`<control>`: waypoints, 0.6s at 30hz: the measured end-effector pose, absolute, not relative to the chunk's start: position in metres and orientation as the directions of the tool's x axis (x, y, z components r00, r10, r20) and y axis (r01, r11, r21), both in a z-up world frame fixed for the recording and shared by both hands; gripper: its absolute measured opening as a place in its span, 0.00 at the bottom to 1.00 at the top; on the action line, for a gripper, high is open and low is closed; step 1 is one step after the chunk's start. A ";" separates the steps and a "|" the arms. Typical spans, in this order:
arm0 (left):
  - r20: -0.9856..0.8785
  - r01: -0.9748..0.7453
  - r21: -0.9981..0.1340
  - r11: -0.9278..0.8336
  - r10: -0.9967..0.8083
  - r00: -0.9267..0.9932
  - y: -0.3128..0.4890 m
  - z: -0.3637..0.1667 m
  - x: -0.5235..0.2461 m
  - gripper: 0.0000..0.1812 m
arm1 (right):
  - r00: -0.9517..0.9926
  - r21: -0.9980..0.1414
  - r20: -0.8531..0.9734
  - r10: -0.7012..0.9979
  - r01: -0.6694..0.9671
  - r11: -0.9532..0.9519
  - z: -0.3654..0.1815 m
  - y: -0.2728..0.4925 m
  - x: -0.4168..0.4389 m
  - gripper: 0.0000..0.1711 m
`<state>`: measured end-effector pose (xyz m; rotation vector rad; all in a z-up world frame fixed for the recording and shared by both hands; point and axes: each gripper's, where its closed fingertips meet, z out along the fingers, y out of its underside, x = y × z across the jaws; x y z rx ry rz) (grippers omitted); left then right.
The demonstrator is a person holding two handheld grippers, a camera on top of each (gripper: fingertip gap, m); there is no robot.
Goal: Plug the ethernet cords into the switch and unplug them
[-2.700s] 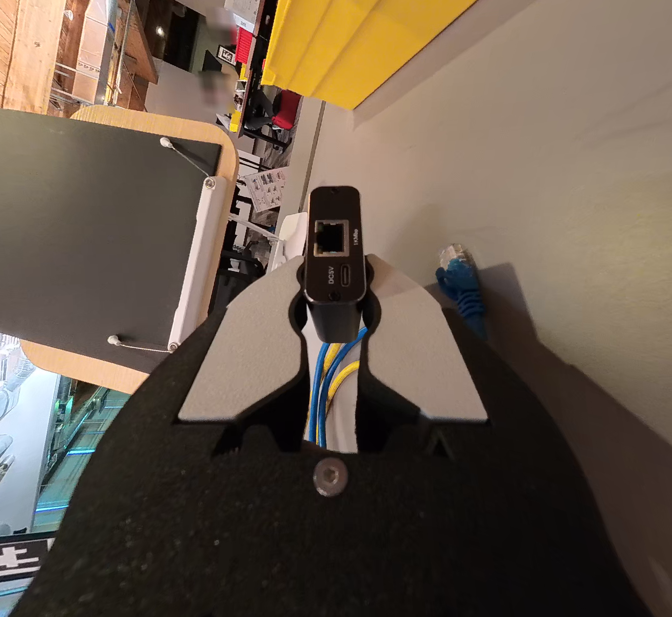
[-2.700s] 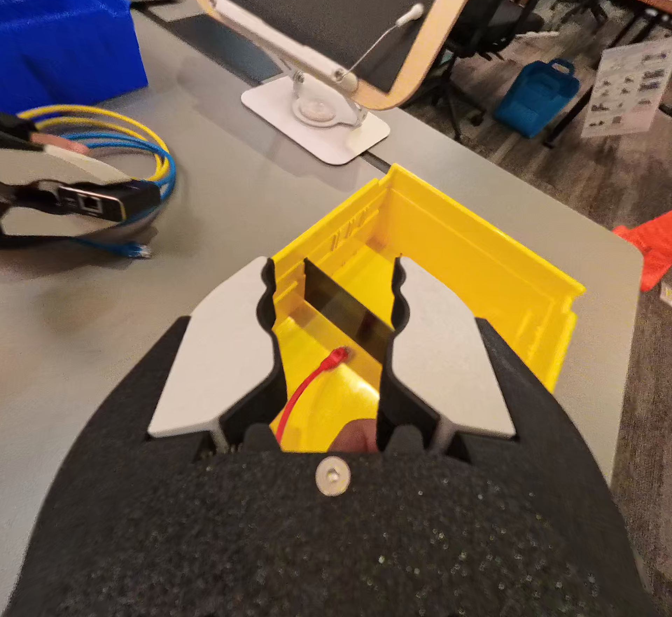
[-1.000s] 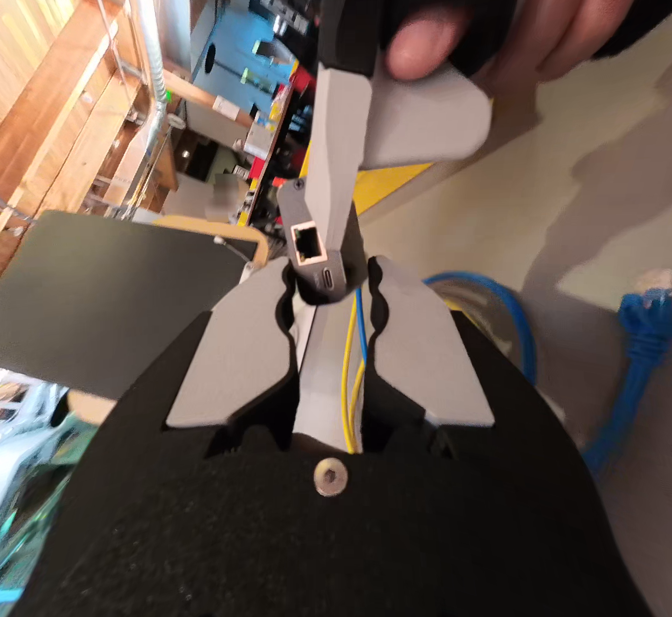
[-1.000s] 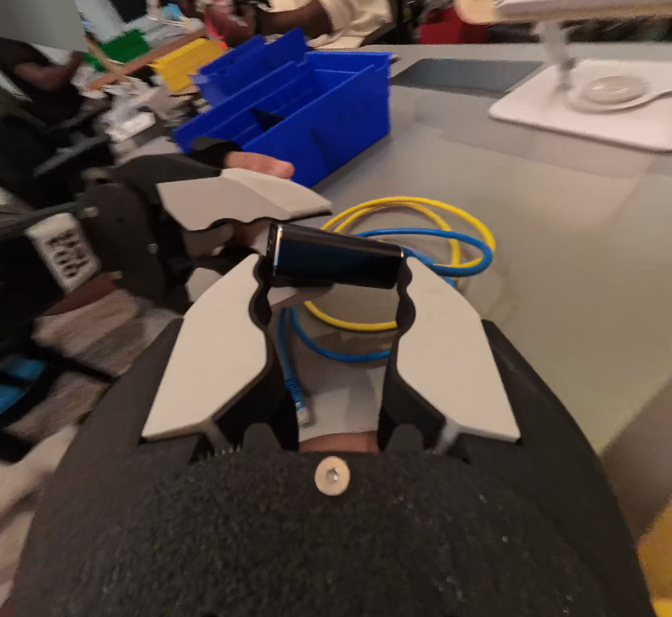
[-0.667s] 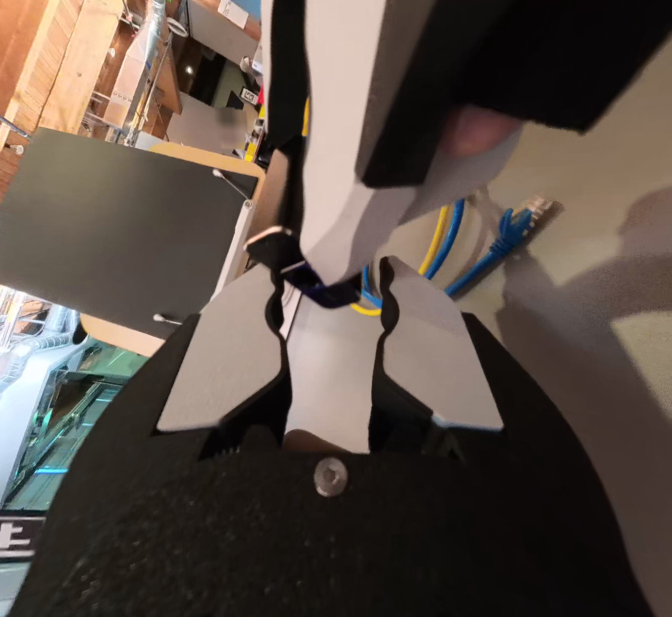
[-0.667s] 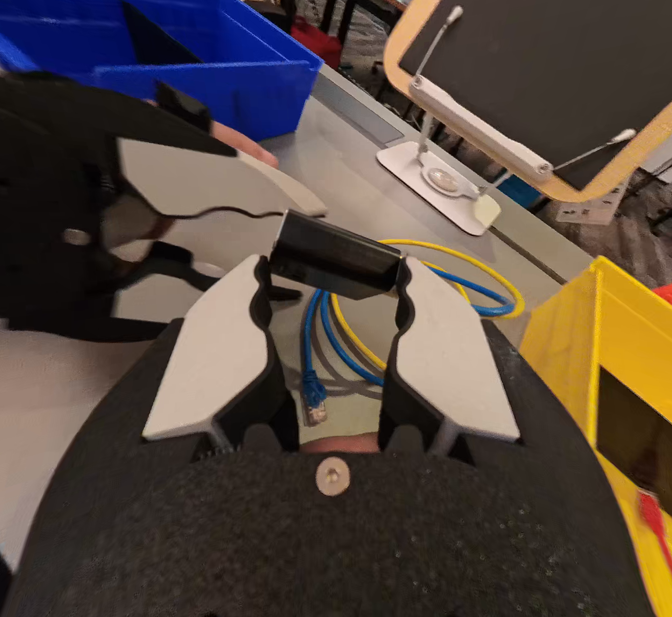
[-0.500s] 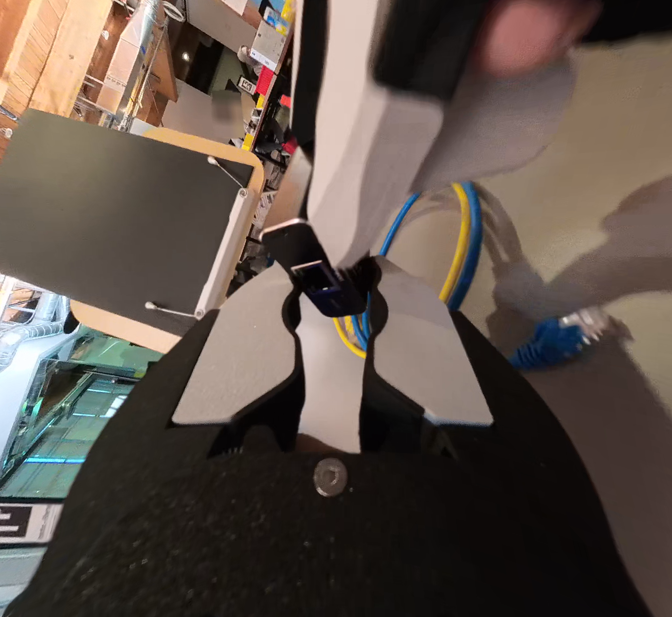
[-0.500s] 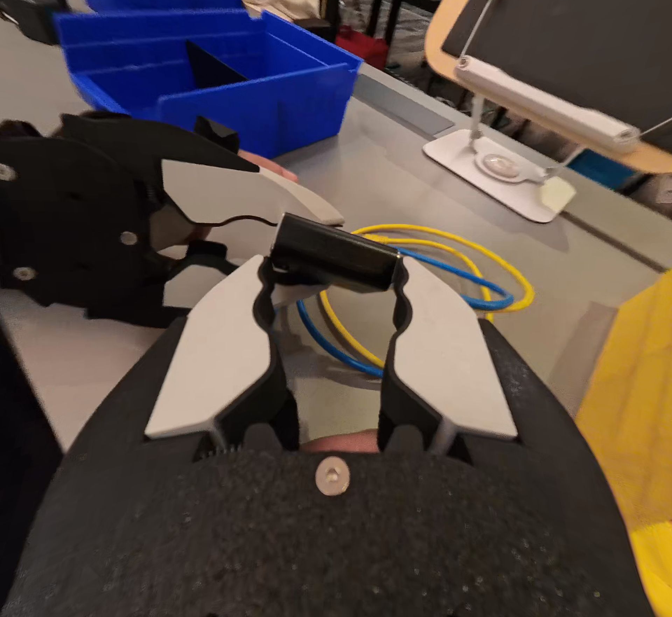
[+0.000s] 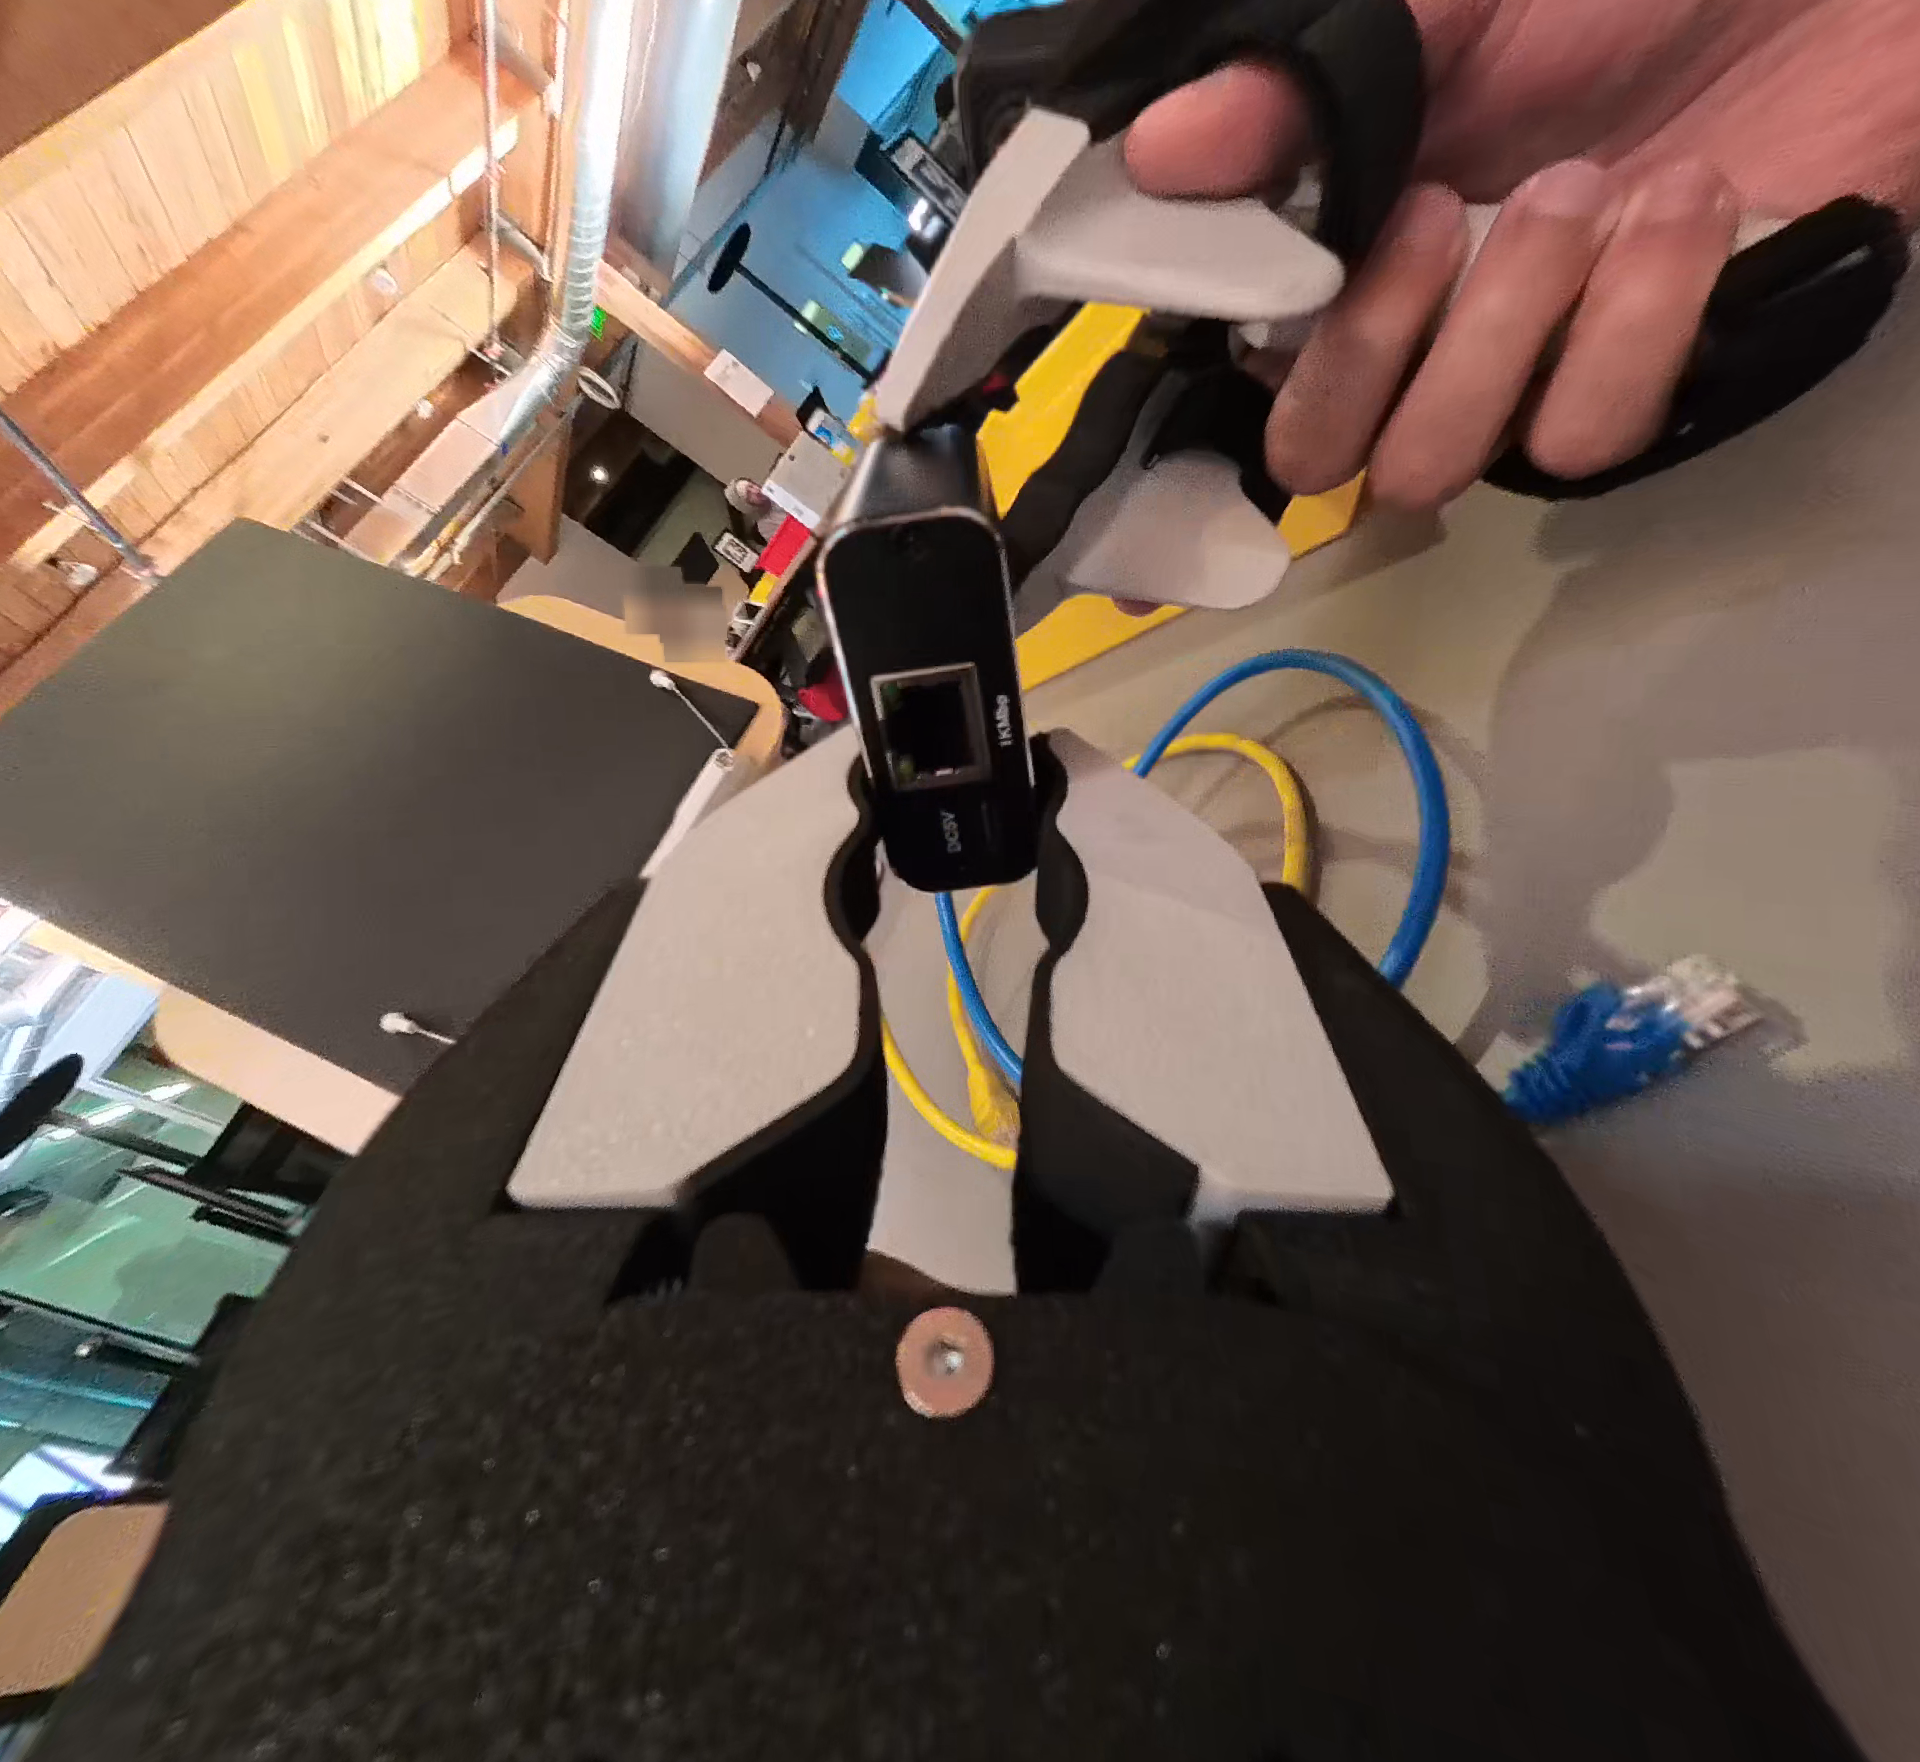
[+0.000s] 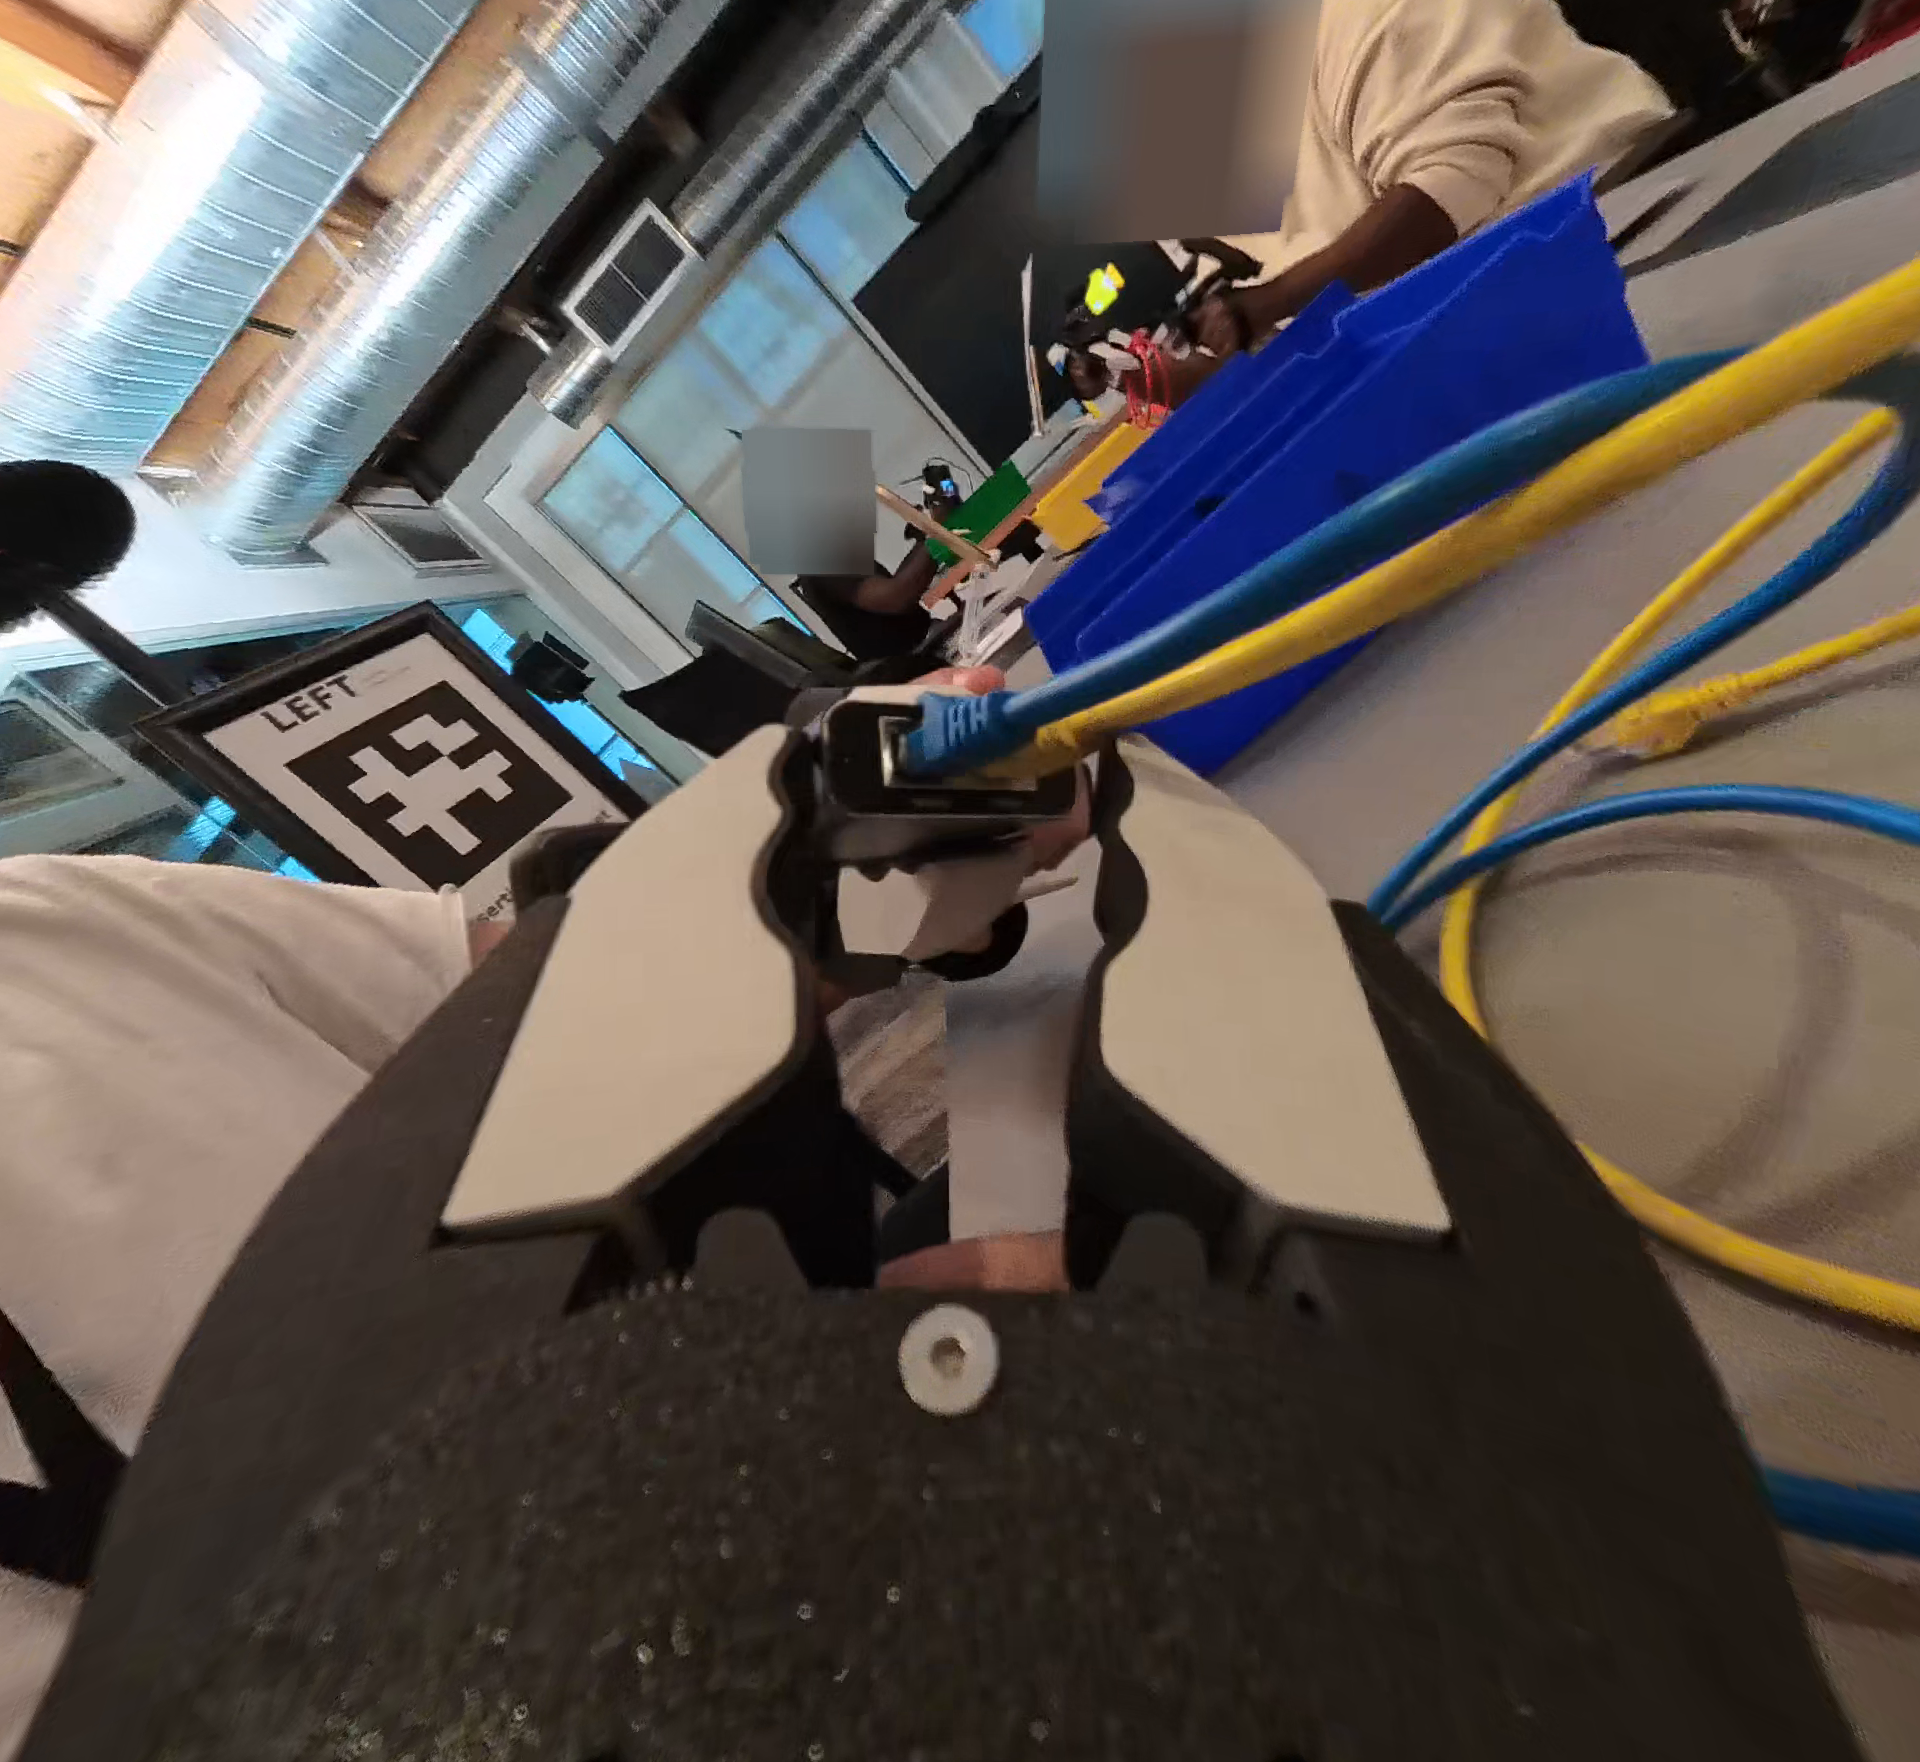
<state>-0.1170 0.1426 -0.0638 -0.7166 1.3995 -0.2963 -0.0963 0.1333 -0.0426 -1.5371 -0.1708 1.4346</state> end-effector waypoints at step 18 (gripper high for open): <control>-0.617 -0.527 -0.728 0.438 -0.754 0.225 0.165 -0.115 -0.102 0.20 | 0.857 -0.983 -0.051 0.512 0.049 -0.178 -0.077 0.145 -0.127 0.27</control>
